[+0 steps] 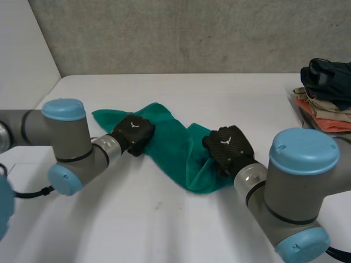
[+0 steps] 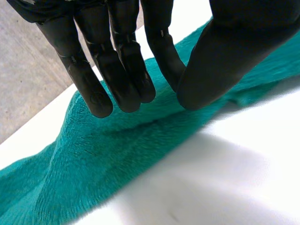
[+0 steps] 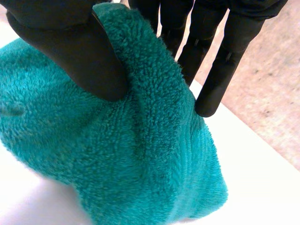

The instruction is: Fold the laundry.

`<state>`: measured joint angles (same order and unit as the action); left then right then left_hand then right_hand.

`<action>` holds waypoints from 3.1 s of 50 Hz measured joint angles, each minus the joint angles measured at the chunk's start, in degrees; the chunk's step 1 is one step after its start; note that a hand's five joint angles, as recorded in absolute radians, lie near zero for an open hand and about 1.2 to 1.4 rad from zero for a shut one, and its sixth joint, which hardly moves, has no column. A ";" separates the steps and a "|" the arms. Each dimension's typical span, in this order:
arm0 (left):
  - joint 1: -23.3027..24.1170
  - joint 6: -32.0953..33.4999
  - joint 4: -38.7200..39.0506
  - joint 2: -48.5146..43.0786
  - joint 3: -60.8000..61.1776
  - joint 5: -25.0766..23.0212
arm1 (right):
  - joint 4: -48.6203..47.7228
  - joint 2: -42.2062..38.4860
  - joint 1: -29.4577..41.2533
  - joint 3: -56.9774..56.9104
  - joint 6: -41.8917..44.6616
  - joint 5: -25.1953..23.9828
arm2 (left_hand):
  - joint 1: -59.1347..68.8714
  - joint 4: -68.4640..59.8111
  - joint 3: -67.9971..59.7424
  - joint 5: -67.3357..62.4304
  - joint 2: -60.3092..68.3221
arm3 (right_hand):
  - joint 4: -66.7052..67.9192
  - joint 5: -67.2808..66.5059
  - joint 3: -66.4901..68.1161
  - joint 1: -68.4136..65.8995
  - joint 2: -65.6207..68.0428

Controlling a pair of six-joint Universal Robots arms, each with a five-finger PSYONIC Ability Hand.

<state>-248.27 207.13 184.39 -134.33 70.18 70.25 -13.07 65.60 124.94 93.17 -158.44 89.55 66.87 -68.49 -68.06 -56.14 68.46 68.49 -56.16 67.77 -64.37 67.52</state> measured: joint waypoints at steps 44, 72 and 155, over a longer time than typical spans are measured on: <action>13.10 7.27 -3.53 -2.84 -11.95 5.53 | 10.78 17.76 -5.72 2.48 4.40 -5.43 | -0.82 -0.01 0.00 1.13 -0.21 | 0.24 0.00 0.03 0.00 0.19; 17.00 -1.38 -3.38 20.77 18.21 22.66 | 33.18 5.55 -8.16 -7.94 30.42 1.94 | -0.82 -0.23 -0.26 1.13 0.06 | 0.27 -1.26 0.36 0.00 0.19; 12.11 11.10 -4.33 12.90 7.68 10.02 | 4.22 -0.64 -11.60 4.80 20.28 1.52 | -49.08 50.86 49.83 48.84 -50.28 | 0.31 -1.80 0.62 0.03 0.19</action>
<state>-236.16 218.23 180.06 -121.43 77.86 80.27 -8.85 64.96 113.34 97.97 -138.16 91.08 17.79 -17.62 -18.23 -7.31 18.18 68.80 -57.96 68.39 -64.34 67.71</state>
